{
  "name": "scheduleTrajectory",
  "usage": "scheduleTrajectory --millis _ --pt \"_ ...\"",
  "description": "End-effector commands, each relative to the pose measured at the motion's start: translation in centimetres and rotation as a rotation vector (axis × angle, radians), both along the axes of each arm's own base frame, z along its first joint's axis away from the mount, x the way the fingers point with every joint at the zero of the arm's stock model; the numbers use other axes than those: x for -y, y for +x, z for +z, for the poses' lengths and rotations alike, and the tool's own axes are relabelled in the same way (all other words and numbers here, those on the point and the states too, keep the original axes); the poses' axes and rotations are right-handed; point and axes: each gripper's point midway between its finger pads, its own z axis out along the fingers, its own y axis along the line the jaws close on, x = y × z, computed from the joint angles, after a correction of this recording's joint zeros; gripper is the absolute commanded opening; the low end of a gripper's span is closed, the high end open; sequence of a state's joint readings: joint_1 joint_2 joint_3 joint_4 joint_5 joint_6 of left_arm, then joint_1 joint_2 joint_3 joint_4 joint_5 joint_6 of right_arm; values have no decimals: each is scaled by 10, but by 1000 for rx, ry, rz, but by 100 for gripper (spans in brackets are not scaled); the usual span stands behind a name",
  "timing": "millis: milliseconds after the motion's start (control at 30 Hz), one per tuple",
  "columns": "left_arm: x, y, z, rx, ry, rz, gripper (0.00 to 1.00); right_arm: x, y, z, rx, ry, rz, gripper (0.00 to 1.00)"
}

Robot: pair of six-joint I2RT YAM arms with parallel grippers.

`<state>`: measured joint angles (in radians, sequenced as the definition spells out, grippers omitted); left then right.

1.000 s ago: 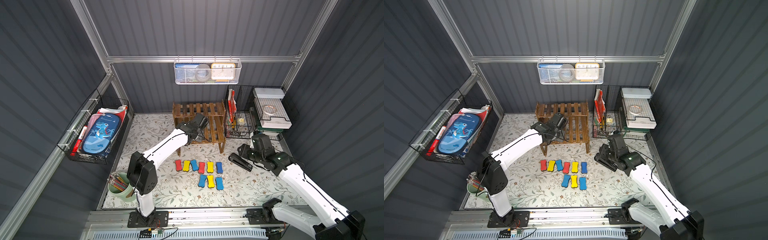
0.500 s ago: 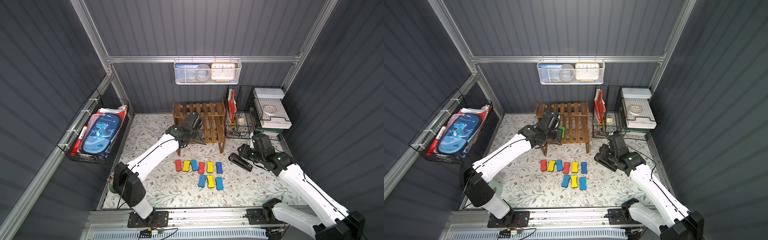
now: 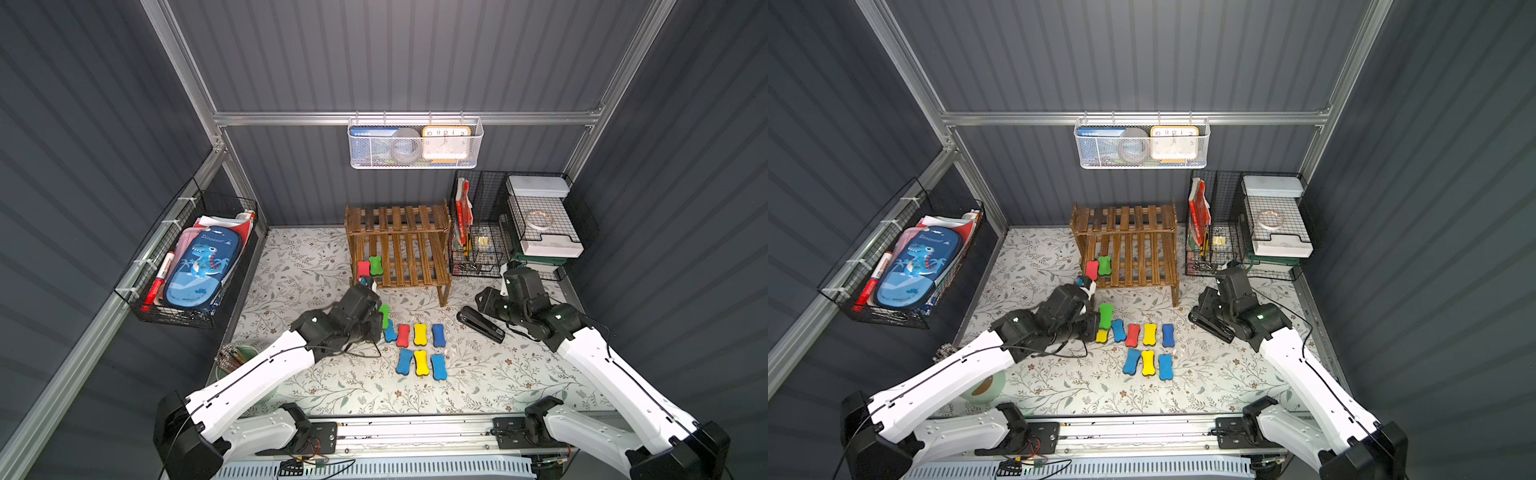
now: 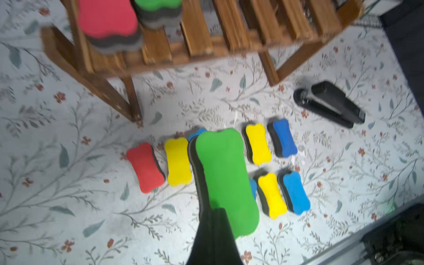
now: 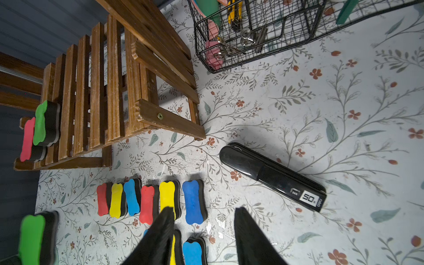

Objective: Remove the whiteboard erasers from the shelf
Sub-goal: Place the whiteboard eraser at the center of the board.

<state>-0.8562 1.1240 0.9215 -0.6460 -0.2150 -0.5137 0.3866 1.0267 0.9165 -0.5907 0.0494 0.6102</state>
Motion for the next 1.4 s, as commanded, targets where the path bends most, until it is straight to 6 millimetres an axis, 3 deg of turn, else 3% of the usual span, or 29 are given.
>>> scheduleTrajectory --millis 0,167,433,1067,1200,1367 --pt "-4 -21 -32 -97 -21 38 0 1 4 0 4 -4 -5 47" --pt "-6 -37 -65 -160 -50 25 0 2 4 -1 1 -6 -9 47" --pt "0 -40 -104 -233 -18 24 0 2 5 0 -6 -14 -14 47" --pt "12 -32 -129 -293 39 29 0 5 5 -1 -8 -24 -24 48" --pt "9 -28 -122 -264 46 40 20 5 5 0 -4 -19 -25 48" --pt "2 -27 -113 -246 58 58 33 5 5 1 1 -16 -29 48"
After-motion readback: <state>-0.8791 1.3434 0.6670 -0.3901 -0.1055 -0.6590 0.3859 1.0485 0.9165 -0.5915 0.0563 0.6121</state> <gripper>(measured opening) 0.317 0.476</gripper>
